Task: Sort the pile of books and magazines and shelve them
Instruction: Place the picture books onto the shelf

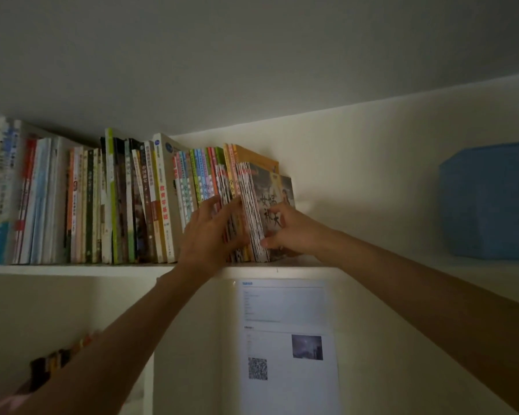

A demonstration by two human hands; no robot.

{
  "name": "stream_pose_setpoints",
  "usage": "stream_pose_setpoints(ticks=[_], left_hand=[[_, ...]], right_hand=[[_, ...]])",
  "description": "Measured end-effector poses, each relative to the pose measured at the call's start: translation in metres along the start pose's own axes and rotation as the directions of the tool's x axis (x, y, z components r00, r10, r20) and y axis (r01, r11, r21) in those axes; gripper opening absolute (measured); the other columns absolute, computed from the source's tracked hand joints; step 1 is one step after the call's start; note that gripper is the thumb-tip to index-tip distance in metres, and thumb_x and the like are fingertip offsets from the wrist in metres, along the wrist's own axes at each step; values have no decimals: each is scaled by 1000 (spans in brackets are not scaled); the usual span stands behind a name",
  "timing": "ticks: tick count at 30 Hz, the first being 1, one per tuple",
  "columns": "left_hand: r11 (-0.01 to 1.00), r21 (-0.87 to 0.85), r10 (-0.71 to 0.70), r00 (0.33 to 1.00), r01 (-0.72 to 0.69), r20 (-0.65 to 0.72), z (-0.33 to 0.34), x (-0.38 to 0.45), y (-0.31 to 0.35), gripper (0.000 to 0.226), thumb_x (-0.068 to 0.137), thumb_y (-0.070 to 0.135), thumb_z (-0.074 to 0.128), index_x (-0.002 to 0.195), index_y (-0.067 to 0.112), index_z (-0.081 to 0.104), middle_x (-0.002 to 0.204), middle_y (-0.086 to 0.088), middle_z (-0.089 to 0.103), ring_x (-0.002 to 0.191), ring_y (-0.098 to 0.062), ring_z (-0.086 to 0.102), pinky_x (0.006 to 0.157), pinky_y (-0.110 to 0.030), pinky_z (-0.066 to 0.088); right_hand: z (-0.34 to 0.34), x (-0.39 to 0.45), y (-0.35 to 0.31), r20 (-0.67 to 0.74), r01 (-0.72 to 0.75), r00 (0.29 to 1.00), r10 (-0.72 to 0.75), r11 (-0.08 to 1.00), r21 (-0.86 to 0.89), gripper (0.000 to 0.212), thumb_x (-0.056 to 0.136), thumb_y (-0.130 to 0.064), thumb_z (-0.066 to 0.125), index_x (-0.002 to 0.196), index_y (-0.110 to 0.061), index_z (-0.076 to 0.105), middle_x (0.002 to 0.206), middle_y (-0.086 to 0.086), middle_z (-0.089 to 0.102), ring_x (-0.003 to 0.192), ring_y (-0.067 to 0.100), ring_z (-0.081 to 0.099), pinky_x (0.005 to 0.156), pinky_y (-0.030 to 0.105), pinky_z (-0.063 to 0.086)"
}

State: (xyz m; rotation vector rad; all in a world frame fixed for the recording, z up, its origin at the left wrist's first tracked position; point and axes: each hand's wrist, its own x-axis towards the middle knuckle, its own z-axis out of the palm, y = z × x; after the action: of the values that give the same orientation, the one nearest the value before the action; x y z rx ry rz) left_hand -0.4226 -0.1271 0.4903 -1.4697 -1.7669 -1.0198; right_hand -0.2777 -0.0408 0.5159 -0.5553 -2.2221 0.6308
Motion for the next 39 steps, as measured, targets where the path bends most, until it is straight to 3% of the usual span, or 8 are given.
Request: stream_pose_setpoints(ticks=[7, 11, 14, 17, 22, 27, 32, 39], left_hand=[[994, -110, 22, 999, -27, -50, 4, -2, 0, 67, 86, 27, 63, 144, 25, 30, 149, -9, 23, 134, -28, 25, 108, -40, 29], [970, -207, 80, 970, -129, -230, 4, -26, 4, 38, 88, 21, 62, 125, 13, 55, 136, -14, 40, 126, -26, 39, 101, -25, 29], [912, -328, 136, 934, -249, -330, 4, -73, 14, 18, 87, 23, 60, 101, 12, 62, 108, -1, 52, 96, 0, 46, 83, -1, 30], [822, -494, 220, 958, -284, -184, 23, -131, 33, 10, 86, 33, 54, 90, 25, 58, 90, 12, 58, 78, 5, 51, 67, -6, 39], [794, -590, 359, 895, -144, 264, 110, -219, 69, 22, 86, 48, 49, 98, 33, 59, 95, 21, 58, 86, 3, 57, 69, -19, 46], [786, -615, 421, 677, 60, 604, 198, -328, 111, 15, 87, 31, 59, 101, 27, 62, 99, 13, 62, 89, -4, 60, 78, -32, 51], [778, -563, 430, 417, 280, 801, 256, -428, 158, 12, 88, 26, 60, 98, 20, 64, 94, 7, 63, 86, -10, 62, 77, -27, 49], [795, -154, 128, 86, 586, 988, 318, -535, 221, 37, 86, 18, 64, 118, 4, 54, 123, -15, 52, 102, -27, 56, 79, -25, 40]], right_hand=[[-1, -2, -1, 46, 18, 999, -16, 999, -48, 64, 83, -16, 69, 139, -14, 38, 123, -1, 52, 116, 19, 50, 98, 31, 43], [-11, -32, -13, -193, 62, 978, -79, 994, -93, 49, 81, -22, 71, 124, -11, 52, 118, 8, 59, 104, 21, 57, 92, 33, 48], [-16, -93, -19, -297, 185, 926, -233, 966, -179, 20, 84, -17, 67, 103, -20, 60, 93, -4, 63, 85, 9, 61, 77, 19, 49], [-12, -166, -2, -212, 165, 951, -224, 950, -265, 11, 86, -19, 64, 93, -27, 59, 89, -10, 64, 78, 1, 60, 67, 9, 46], [14, -265, 79, -68, -236, 972, 227, 907, -348, 16, 87, -24, 62, 100, -30, 55, 98, -11, 61, 88, -1, 58, 72, 15, 48], [36, -384, 172, -132, -601, 796, 591, 743, -294, 16, 88, -23, 62, 99, -28, 53, 101, -4, 61, 89, 10, 60, 76, 21, 49], [53, -514, 253, -91, -882, 451, 888, 428, -197, 27, 92, -17, 56, 118, -11, 57, 110, 3, 59, 108, 23, 57, 91, 31, 42], [49, -648, 328, -142, -989, 109, 984, 122, 86, 23, 89, -9, 60, 109, 3, 58, 107, 19, 60, 102, 32, 58, 71, 16, 44]])
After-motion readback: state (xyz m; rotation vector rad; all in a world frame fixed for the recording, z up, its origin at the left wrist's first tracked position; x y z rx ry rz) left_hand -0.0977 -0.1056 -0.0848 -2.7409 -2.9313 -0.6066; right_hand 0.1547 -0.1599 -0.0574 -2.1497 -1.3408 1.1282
